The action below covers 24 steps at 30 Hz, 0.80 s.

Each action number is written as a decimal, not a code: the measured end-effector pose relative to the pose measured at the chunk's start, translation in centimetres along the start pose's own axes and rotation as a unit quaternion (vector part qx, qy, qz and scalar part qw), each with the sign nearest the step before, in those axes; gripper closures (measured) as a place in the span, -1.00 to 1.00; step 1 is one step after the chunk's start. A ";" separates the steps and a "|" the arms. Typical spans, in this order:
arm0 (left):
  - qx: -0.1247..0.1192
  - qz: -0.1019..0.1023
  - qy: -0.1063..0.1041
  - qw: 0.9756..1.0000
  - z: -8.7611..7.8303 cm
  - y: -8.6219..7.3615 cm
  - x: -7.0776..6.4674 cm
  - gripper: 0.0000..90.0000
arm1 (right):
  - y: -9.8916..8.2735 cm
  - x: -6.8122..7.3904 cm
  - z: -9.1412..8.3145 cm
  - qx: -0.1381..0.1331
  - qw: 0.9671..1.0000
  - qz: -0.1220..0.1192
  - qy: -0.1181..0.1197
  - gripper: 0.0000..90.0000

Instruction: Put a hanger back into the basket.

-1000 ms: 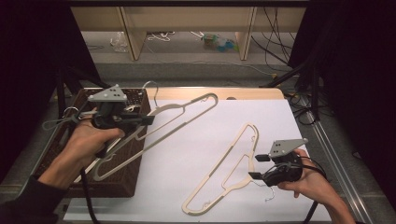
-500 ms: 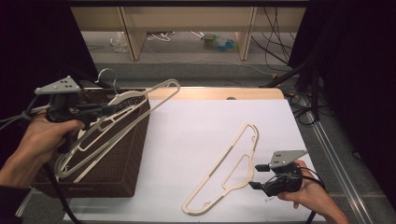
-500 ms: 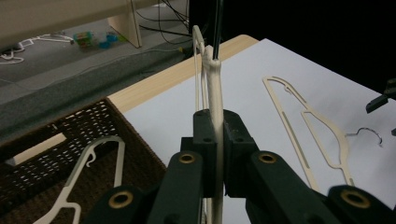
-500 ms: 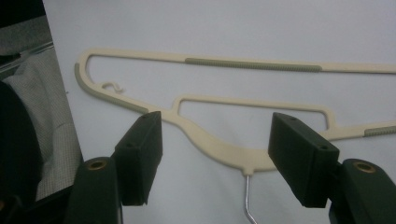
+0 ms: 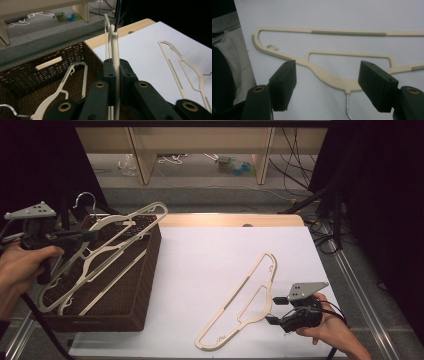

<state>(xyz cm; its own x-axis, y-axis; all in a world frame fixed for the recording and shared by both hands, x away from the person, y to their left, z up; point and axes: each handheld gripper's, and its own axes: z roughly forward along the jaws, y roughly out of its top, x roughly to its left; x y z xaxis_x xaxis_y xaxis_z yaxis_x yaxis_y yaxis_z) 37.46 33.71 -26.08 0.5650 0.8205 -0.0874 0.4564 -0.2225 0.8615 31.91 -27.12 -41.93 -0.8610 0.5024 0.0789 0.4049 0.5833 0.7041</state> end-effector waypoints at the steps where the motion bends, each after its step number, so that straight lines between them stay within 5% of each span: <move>1: 0.005 -0.004 0.007 1.000 -0.1 -0.1 0.4 0.91 | 0.0 0.0 0.0 0.000 1.000 0.000 0.001 -0.29; 9: 0.021 -0.029 0.039 0.999 -0.3 -1.3 3.9 0.91 | -0.2 -0.1 0.2 0.004 1.000 0.003 0.000 -0.29; 12: 0.030 -0.022 0.046 0.998 0.1 -1.7 5.1 0.91 | -0.1 -0.1 0.2 0.002 1.000 0.000 0.000 -0.29; 24: 0.056 -0.008 0.014 0.998 2.5 -3.9 6.9 0.91 | -0.2 -0.1 0.2 0.006 1.000 0.001 0.001 -0.29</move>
<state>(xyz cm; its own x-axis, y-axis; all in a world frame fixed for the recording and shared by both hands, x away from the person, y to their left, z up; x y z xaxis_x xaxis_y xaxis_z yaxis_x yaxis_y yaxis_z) 41.34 38.88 -31.27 0.5382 0.8385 -0.0855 0.5405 -0.2654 0.7984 32.00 -27.16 -42.17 -0.8607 0.5023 0.0828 0.4106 0.5889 0.6961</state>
